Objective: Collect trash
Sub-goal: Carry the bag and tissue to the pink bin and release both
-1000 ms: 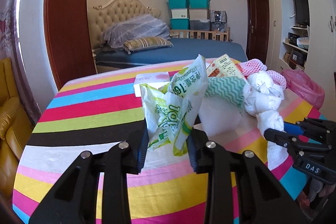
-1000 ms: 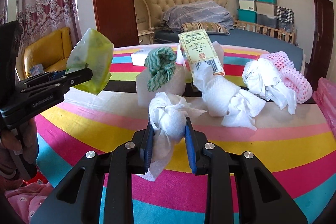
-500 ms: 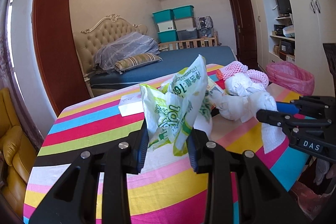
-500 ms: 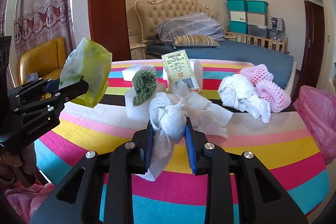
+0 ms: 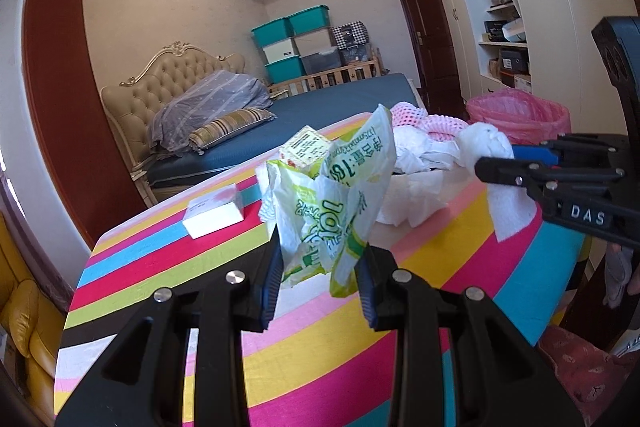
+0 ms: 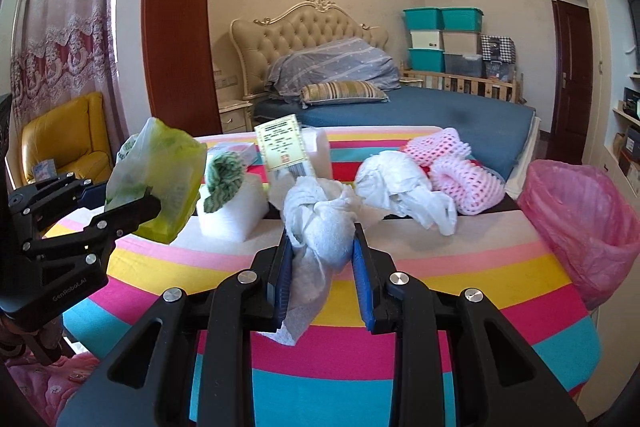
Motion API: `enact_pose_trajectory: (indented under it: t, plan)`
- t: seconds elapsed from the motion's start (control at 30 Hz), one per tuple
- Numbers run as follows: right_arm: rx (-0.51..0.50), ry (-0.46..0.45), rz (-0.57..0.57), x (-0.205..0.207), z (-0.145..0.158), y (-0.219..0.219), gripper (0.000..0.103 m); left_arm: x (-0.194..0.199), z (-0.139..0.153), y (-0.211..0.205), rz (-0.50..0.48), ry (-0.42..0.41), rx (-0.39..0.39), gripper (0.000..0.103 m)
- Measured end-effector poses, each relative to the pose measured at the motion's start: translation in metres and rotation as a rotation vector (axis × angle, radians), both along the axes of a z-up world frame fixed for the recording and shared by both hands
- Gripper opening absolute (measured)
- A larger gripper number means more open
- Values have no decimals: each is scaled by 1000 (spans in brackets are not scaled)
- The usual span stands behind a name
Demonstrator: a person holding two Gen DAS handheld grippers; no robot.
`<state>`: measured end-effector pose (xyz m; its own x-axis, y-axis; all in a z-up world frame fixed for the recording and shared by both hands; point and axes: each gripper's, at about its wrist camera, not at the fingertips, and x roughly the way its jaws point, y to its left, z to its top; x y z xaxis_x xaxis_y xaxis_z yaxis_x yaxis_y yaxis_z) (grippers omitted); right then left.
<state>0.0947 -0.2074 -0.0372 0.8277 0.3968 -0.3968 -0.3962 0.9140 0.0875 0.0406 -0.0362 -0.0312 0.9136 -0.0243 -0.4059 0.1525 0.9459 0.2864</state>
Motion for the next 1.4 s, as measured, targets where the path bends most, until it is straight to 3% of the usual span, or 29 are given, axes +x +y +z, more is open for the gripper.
enact_pose_trajectory:
  t: [0.3, 0.73, 1.1, 1.4]
  plan:
    - [11, -16, -71, 3, 0, -33, 27, 13, -1, -26, -70, 28, 25, 32]
    - [-54, -49, -252, 8, 11, -102, 28, 54, -1, -96, -215, 91, 20, 32]
    - [-43, -16, -425, 28, 7, -189, 28, 137, 23, -179, -383, 238, -151, 32]
    - [14, 14, -483, 61, 2, -246, 28, 204, 33, -261, -461, 311, -215, 33]
